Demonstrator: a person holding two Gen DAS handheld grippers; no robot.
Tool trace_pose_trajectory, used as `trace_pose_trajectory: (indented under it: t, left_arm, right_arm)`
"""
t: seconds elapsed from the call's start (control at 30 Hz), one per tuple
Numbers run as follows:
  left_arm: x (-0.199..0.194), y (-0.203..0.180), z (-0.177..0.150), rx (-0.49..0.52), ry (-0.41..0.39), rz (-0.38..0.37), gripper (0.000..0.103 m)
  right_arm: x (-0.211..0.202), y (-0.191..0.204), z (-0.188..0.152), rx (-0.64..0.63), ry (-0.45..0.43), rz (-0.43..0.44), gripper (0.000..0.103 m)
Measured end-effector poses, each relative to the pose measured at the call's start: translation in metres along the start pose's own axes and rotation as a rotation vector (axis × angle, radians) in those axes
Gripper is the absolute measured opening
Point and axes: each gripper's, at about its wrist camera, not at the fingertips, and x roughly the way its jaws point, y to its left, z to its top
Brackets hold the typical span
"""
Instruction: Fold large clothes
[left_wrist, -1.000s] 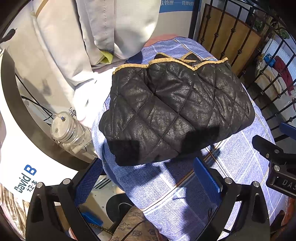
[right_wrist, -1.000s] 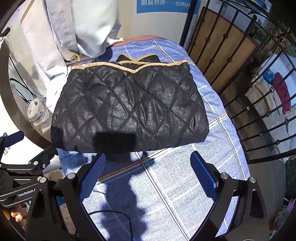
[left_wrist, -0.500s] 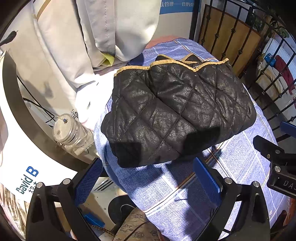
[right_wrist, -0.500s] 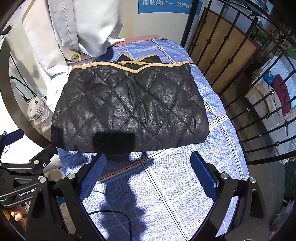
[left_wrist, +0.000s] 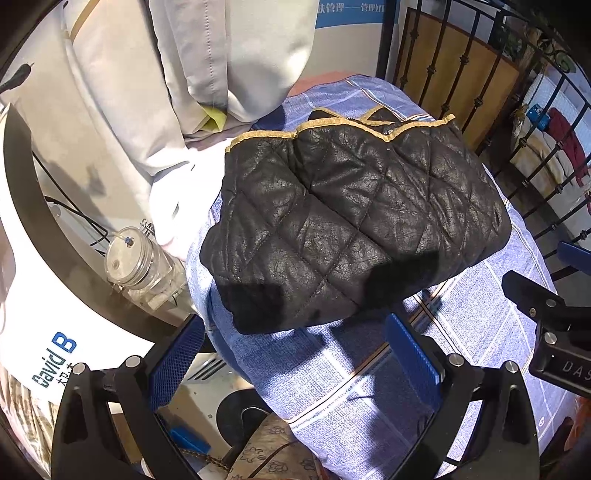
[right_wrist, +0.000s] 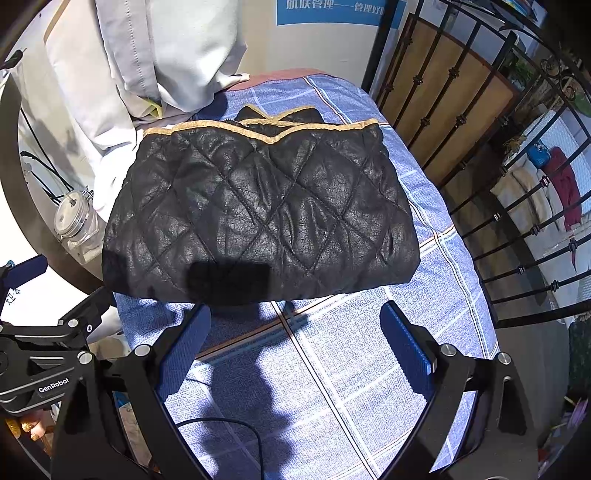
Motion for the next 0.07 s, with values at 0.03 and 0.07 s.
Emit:
trace_pose_trajectory:
  t: [0.03,0.07]
  left_arm:
    - [0.0000,0.0001,0.0001,0.000,0.000,0.000,0.097]
    - [0.0001,-0.0001,0.0001,0.000,0.000,0.000,0.097]
  right_arm:
    - [0.0000,0.0001,-0.0003,0.000,0.000,0.001,0.092]
    - [0.0001,0.0002,-0.0004,-0.002,0.000,0.001,0.092]
